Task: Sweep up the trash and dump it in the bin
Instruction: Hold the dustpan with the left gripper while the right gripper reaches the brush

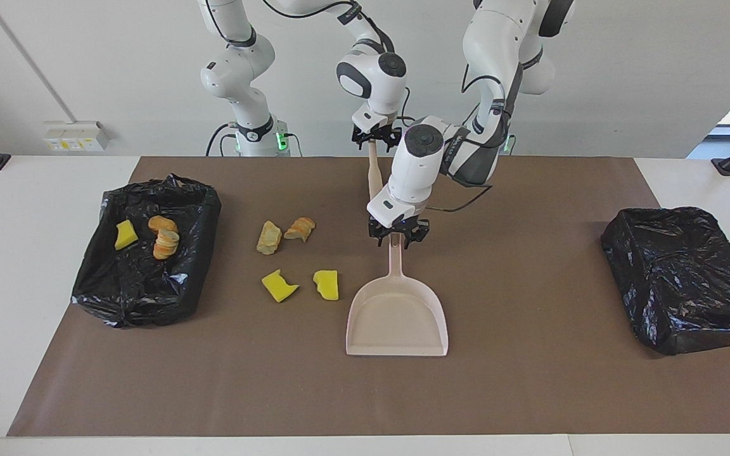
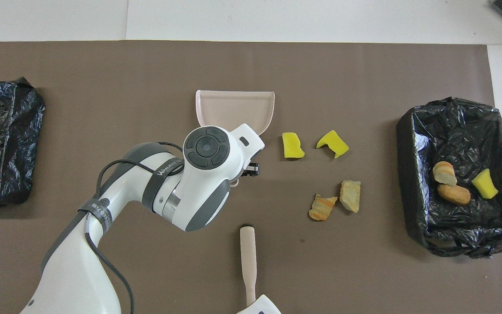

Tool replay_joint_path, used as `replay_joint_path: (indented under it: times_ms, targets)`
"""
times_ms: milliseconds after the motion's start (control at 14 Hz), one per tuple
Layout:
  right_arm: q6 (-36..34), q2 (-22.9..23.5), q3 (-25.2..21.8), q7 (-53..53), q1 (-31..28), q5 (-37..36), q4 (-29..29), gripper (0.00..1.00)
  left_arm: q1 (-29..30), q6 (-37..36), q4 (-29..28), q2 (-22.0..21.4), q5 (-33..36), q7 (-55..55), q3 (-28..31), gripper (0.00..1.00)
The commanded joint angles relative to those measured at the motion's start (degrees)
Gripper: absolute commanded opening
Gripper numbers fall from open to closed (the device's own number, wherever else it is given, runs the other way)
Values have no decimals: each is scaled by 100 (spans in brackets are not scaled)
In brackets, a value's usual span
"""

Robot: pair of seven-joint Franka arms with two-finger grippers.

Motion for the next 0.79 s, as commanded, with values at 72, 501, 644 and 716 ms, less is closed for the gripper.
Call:
replay_joint_path:
  times_ms: [72,501,644,716]
  targets:
    - [-200,29,3,-41,-31,-65,124,88,-100,29,-55,-47,154,-108,83,57]
    - [-463,47,-23,-59,-101,-250,397,77,-135,21,-64,-55,180,-125,92,50]
    - [-708,21,-41,-172,-197,-329,528,77,-135,21,-64,-55,225,-125,92,50]
    - [-831,20,-32,-234,-242,-355,590,77,-135,29,-64,-47,225,-125,92,50]
